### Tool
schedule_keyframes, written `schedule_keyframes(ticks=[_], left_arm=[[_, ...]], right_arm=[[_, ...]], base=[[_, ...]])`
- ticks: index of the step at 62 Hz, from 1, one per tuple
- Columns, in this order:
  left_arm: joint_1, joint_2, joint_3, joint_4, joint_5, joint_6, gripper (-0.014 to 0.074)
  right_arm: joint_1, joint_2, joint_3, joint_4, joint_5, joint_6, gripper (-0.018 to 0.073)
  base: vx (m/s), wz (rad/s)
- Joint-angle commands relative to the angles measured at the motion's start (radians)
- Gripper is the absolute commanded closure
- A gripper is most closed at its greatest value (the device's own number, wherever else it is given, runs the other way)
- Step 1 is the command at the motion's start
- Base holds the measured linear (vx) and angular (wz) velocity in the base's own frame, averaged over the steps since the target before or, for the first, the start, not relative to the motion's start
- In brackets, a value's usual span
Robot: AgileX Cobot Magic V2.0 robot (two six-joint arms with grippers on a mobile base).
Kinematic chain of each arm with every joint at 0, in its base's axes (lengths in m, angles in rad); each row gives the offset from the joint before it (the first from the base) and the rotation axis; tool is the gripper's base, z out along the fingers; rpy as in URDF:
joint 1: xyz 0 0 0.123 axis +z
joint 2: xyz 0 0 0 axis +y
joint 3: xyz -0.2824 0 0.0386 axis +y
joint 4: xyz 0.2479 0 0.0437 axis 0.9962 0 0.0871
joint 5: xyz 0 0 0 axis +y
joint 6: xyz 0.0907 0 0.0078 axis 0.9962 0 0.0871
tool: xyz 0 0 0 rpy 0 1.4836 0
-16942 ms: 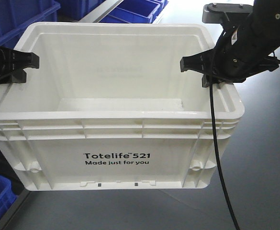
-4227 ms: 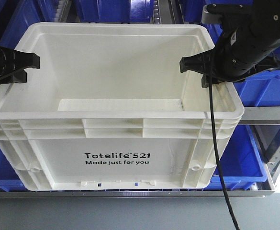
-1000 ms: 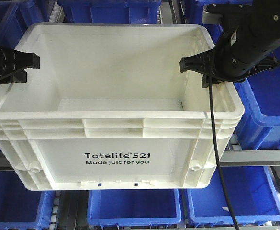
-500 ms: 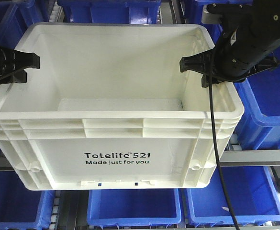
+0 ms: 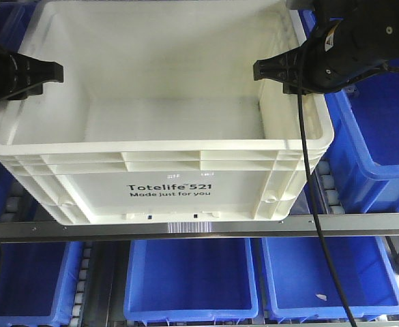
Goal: Move bin from left to right shelf
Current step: 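Lower the crate onto the rollers and push it away from the robot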
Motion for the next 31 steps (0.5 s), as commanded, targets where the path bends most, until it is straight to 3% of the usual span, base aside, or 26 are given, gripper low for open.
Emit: schedule_keyframes(ticks=[1,31], left_arm=[[0.001,-0.011,-0.039,0.04,-0.172,0.016,0.0602],[0.001,0.099,-0.038,0.094,-0.395,0.016,0.0602]], right_arm=[[-0.006,-0.048,-0.042,-0.072,-0.197,-0.011,0.0538],[-0.006,0.102,-0.042,-0.118,-0.322,-0.011,0.0538]], base=[[0.0,0.0],[0.0,0.0]])
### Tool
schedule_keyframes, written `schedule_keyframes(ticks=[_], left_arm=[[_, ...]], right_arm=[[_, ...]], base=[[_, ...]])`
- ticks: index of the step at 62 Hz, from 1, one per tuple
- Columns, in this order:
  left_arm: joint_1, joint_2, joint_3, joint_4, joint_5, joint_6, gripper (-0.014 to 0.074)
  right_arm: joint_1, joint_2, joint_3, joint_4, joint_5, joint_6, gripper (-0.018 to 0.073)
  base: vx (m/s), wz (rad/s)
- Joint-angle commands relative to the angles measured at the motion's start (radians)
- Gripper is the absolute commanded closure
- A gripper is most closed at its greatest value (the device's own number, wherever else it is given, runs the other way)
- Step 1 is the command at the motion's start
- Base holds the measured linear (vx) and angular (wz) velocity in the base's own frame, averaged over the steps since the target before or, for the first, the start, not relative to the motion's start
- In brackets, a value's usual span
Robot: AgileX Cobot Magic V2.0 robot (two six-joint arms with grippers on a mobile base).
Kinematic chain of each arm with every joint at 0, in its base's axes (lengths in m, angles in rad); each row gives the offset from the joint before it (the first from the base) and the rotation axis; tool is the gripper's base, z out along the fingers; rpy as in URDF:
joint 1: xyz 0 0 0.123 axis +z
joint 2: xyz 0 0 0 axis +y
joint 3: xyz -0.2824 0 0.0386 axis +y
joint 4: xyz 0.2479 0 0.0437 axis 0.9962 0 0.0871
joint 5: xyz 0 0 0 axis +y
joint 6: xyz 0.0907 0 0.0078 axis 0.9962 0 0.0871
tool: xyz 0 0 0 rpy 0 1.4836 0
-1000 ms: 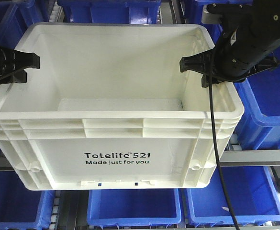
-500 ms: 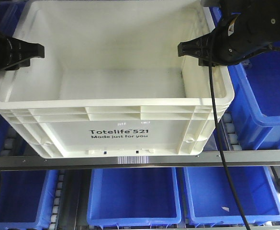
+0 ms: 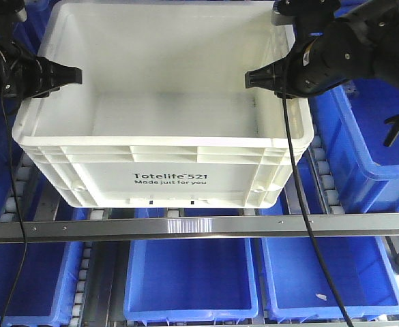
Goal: Move bin from left to right shelf
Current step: 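Lower the crate onto the rollers and push it away from the robot, then open both grippers and lift them off the crate rims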
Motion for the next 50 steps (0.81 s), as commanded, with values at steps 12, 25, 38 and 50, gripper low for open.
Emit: schedule_keyframes(ticks=[12,25,38,50], left_arm=[[-0.007,-0.006,-0.038,0.033,-0.197,0.019,0.06],[-0.007,0.015,-0.038,0.031,-0.215,0.019,0.0507],[-0.007,0.017,-0.038,0.031,-0.214,0.019,0.0289],[-0.007,0.017,-0.038,0.031,-0.196,0.019,0.0131]], right_arm=[[0.005,-0.012,-0.043,-0.066,-0.17,-0.034,0.0529],[0.005,-0.011,-0.043,-0.084,-0.176,-0.034,0.0442],[0.005,-0.011,-0.043,-0.105,-0.169,-0.034,0.026],[0.005,-0.011,-0.043,-0.105,-0.169,-0.034,0.0135]], base=[[0.0,0.0],[0.0,0.0],[0.0,0.0],[0.0,0.0]])
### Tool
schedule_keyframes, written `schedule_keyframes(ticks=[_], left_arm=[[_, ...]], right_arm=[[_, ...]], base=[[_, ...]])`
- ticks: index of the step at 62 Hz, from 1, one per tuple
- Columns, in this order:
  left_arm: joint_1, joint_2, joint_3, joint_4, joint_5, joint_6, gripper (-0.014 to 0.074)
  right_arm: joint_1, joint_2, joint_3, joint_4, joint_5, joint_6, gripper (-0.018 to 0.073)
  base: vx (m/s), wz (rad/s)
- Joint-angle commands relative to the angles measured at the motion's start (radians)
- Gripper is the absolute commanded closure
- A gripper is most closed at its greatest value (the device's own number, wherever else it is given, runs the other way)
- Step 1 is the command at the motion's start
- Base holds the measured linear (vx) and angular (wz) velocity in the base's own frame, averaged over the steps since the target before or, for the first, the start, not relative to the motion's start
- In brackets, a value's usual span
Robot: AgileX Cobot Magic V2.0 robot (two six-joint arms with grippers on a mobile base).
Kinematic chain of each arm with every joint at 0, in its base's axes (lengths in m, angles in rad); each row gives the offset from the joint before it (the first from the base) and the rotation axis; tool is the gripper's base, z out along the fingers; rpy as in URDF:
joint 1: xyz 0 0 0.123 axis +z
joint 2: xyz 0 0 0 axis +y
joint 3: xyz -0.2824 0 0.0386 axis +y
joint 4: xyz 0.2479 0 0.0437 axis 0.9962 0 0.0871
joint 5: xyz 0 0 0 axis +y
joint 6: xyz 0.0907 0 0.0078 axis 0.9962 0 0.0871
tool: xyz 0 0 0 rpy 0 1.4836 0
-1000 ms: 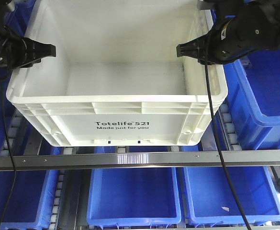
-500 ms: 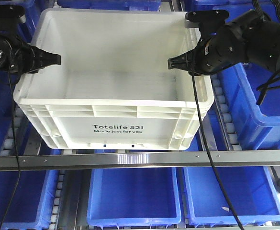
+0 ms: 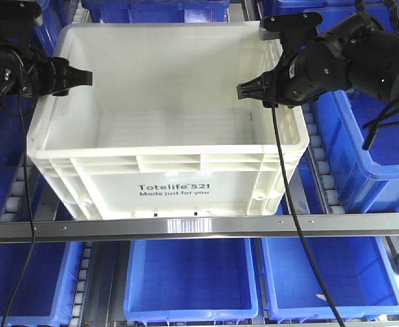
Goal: Move bin from left to right shelf
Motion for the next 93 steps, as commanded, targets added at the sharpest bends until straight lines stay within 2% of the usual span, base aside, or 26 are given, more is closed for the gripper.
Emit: schedule_keyframes(ticks=[1,11,25,32,42,53,62,72,77,86,93], left_arm=[[-0.006,-0.05,-0.033,0.004,-0.066,0.002,0.0122],[-0.006,-0.056,-0.033,0.004,-0.05,0.002,0.0057],[-0.006,-0.138,-0.033,0.006,-0.027,0.01,0.0056],[-0.006,-0.201,-0.033,0.005,0.034,0.055,0.0056],[-0.006,-0.318,-0.018,-0.002,0.183,0.104,0.0056],[-0.006,-0.52,0.123,-0.004,0.234,0.109,0.0057],[-0.006,-0.684,0.249,-0.004,0.282,0.109,0.0057],[-0.006,-0.856,0.373,-0.009,0.382,0.144,0.0057],[-0.006,-0.938,0.428,-0.048,0.429,0.182,0.0057],[-0.006,-1.062,0.509,-0.135,0.458,0.22,0.0057],[-0.006,-1.119,0.547,-0.145,0.454,0.22,0.0057]], right_arm=[[0.005,-0.064,-0.042,-0.047,-0.104,-0.022,0.0125],[0.005,-0.067,-0.042,-0.048,-0.098,-0.022,0.0074],[0.005,-0.136,-0.03,-0.053,-0.068,-0.019,0.0072],[0.005,-0.22,0.064,-0.069,-0.12,-0.02,0.0072],[0.005,-0.388,0.276,-0.091,-0.181,-0.024,0.0072],[0.005,-0.601,0.47,-0.083,-0.177,-0.023,0.0072],[0.005,-0.762,0.593,-0.033,-0.132,-0.037,0.0072],[0.005,-0.945,0.714,0.065,-0.005,-0.18,0.0072],[0.005,-1.03,0.769,0.106,0.031,-0.232,0.0072],[0.005,-1.163,0.865,0.142,0.054,-0.232,0.0072],[0.005,-1.23,0.905,0.141,0.053,-0.232,0.0073]], base=[[0.0,0.0],[0.0,0.0],[0.0,0.0],[0.0,0.0],[0.0,0.0],[0.0,0.0],[0.0,0.0],[0.0,0.0],[0.0,0.0],[0.0,0.0],[0.0,0.0]])
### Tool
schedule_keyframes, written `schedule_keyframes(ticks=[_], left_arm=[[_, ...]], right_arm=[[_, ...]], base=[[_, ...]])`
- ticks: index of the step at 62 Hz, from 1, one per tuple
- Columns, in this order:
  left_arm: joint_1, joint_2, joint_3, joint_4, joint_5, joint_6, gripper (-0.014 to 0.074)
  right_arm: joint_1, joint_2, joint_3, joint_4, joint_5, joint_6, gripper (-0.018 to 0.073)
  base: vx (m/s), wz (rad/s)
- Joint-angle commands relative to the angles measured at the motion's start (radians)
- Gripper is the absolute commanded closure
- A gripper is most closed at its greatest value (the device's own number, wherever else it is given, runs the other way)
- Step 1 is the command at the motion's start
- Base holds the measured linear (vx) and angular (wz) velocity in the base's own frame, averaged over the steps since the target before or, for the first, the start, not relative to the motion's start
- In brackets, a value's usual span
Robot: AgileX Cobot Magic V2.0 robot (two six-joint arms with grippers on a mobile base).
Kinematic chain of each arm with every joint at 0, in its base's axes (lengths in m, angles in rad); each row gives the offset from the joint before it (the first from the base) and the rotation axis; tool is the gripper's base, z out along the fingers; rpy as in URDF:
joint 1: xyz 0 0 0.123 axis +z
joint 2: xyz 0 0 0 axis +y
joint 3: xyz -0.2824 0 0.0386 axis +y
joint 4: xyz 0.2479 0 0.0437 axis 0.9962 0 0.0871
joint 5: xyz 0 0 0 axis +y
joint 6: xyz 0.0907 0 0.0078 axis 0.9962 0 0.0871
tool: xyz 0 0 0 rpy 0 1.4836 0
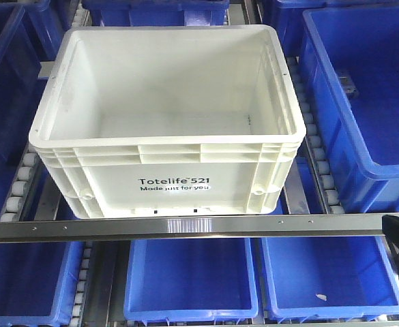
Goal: Move bin from left to right shelf
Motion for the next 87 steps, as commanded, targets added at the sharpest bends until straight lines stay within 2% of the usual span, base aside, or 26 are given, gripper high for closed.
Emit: schedule_keyframes(ticks=[1,7,15,29,30,33,46,76,81,87], left_arm=[[-0.006,-0.026,-0.003,-0.013,-0.056,0.002,0.0059],[-0.006,-0.033,0.001,-0.013,-0.05,0.007,0.0089],[-0.006,-0.033,0.001,-0.014,-0.051,0.011,0.0193],[-0.006,-0.033,0.001,-0.014,-0.052,0.011,0.0407],[-0.006,-0.033,0.001,-0.014,-0.052,0.011,0.0464],[-0.006,-0.033,0.001,-0.014,-0.052,0.011,0.0491],[-0.006,-0.033,0.001,-0.014,-0.05,0.011,0.0568],[-0.006,-0.04,0.005,-0.013,-0.055,0.011,0.0568],[0.002,-0.083,0.036,0.013,-0.093,0.019,0.0568],[0.036,-0.157,0.156,0.019,-0.238,0.019,0.0568]], right_arm=[[0.0,-0.033,-0.004,-0.012,-0.057,-0.009,0.0075],[0.0,-0.051,0.003,-0.015,-0.048,-0.009,0.011],[0.0,-0.051,0.003,-0.015,-0.045,-0.01,0.0213],[0.0,-0.051,0.003,-0.015,-0.045,-0.01,0.0463],[0.0,-0.051,0.003,-0.015,-0.045,-0.01,0.0538],[0.0,-0.051,0.003,-0.015,-0.045,-0.01,0.0571],[0.0,-0.051,0.003,-0.01,-0.029,-0.007,0.0568],[0.0,-0.051,0.003,-0.011,-0.024,-0.008,0.0568],[0.0,-0.051,0.003,-0.011,-0.022,-0.008,0.0568],[0.0,-0.051,0.003,-0.011,-0.021,-0.008,0.0568]], base=[[0.0,0.0],[0.0,0.0],[0.0,0.0],[0.0,0.0],[0.0,0.0],[0.0,0.0],[0.0,0.0],[0.0,0.0],[0.0,0.0],[0.0,0.0]])
